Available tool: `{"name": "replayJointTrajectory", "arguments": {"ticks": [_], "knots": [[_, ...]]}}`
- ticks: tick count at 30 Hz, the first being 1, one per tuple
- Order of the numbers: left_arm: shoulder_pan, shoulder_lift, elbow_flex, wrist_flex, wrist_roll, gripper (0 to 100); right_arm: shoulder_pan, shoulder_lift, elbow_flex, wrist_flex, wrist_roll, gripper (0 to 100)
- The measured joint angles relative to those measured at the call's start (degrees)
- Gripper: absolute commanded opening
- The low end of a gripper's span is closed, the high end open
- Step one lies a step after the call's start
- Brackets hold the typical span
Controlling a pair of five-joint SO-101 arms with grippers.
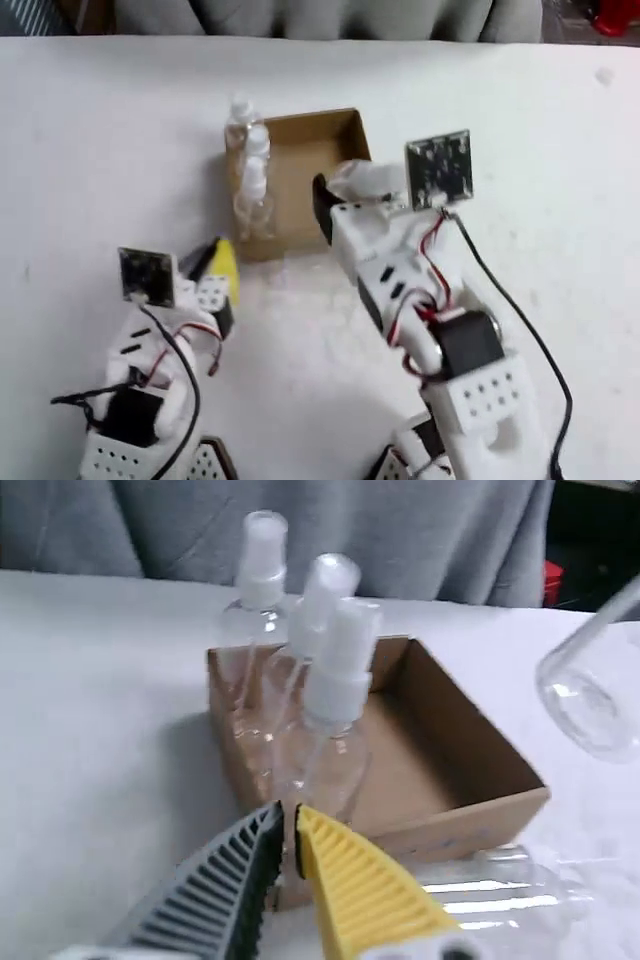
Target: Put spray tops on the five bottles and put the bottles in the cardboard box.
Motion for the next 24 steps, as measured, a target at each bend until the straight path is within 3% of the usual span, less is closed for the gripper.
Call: {"name": "replayJointTrajectory", "arguments": {"ticks": [8,13,24], "knots": [[-9.7,0.0,2.9,3.9,0.0,2,5.1,13.5,1.7,-12.0,3.1,1.8],[-13.6,-0.4,7.1,-1.8,0.0,2,5.5,23.0,1.7,-18.7,5.9,1.8],[-15.3,0.0,7.1,-2.9,0.0,2,5.5,38.9,1.7,-37.2,6.8,1.8]]}}
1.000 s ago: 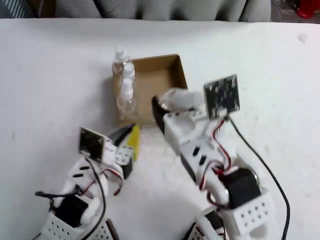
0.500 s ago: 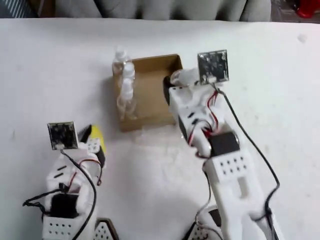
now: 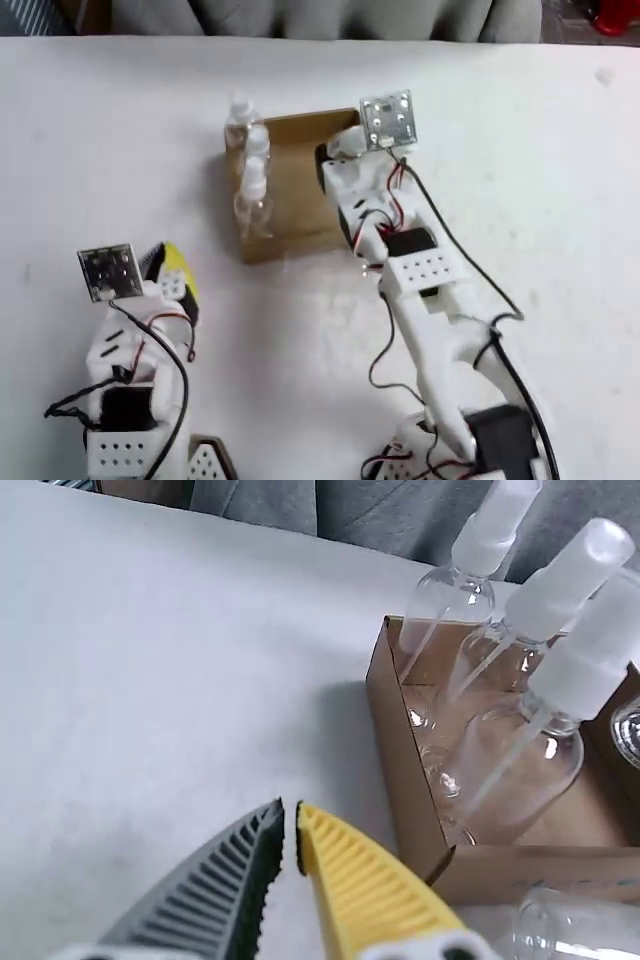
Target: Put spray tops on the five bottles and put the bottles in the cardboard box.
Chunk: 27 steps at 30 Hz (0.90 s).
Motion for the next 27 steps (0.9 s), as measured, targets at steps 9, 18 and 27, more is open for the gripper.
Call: {"name": "replayJointTrajectory", "arguments": {"ticks": [9,18,27], "knots": [[0.0,0.0,0.0,0.0,0.0,2,0.0,9.2,-2.2,-5.4,1.9,1.8],[0.0,0.0,0.0,0.0,0.0,2,0.0,17.2,-8.2,-5.5,1.9,1.8],[0.0,0.0,0.0,0.0,0.0,2,1.0,23.6,-13.9,-5.5,2.3,1.8]]}}
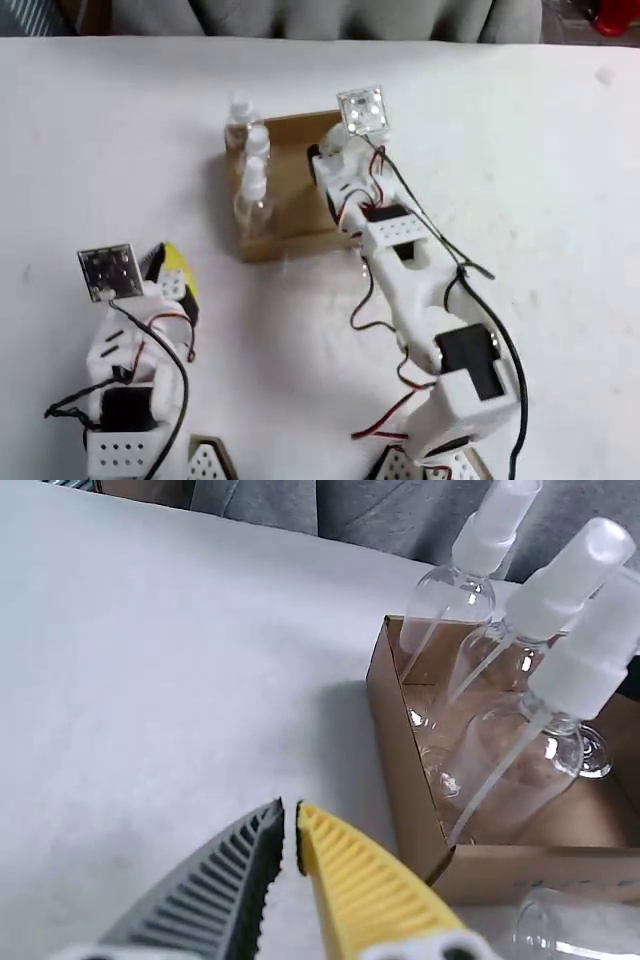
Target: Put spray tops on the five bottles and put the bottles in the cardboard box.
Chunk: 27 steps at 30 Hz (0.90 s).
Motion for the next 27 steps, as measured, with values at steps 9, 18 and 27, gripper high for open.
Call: {"name": "replayJointTrajectory", "arguments": {"ticks": [9,18,27], "knots": [[0.0,0.0,0.0,0.0,0.0,2,1.6,7.0,-5.8,0.0,0.1,1.8],[0.0,0.0,0.0,0.0,0.0,2,1.6,8.4,-7.4,-0.1,0.1,1.8],[0.0,0.0,0.0,0.0,0.0,2,1.6,8.4,-7.4,0.0,0.2,1.8]]}}
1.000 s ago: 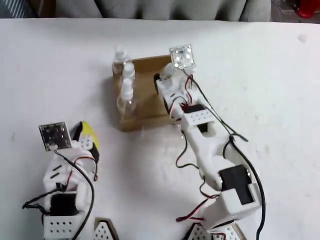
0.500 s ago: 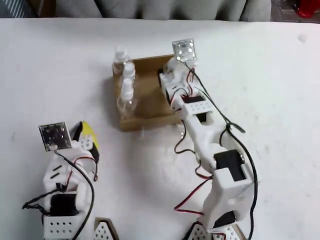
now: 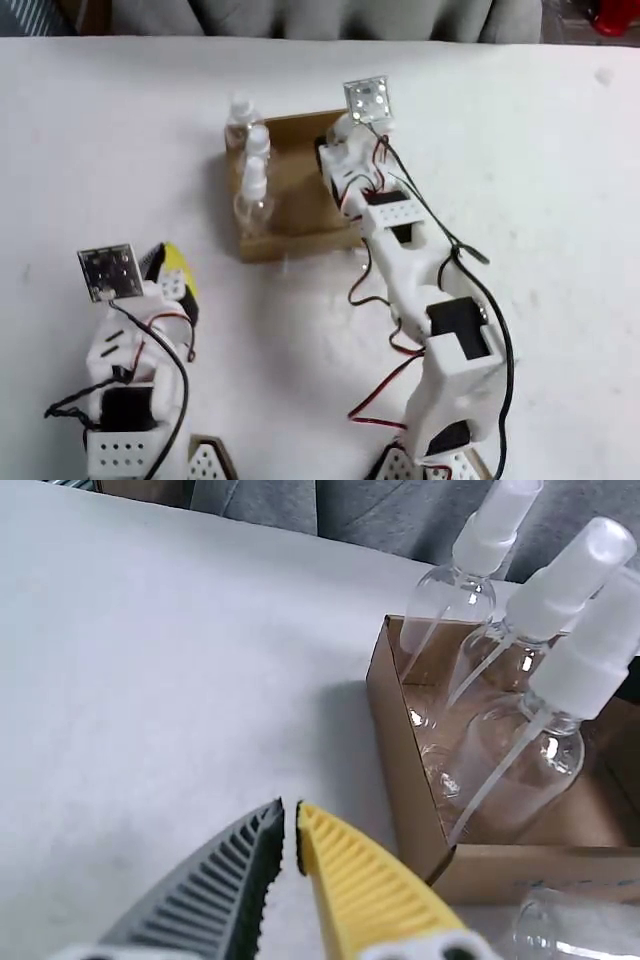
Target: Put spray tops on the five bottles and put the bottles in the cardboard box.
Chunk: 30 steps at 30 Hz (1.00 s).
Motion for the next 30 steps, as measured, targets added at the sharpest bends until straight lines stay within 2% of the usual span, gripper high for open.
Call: {"name": "replayJointTrajectory", "arguments": {"ticks": [8,30], "knots": [[0.0,0.0,0.0,0.0,0.0,2,0.0,0.0,-1.1,3.9,0.0,1.8],[-0.3,0.0,0.0,0.0,0.0,2,0.0,0.0,-1.1,4.0,0.0,1.9]]}}
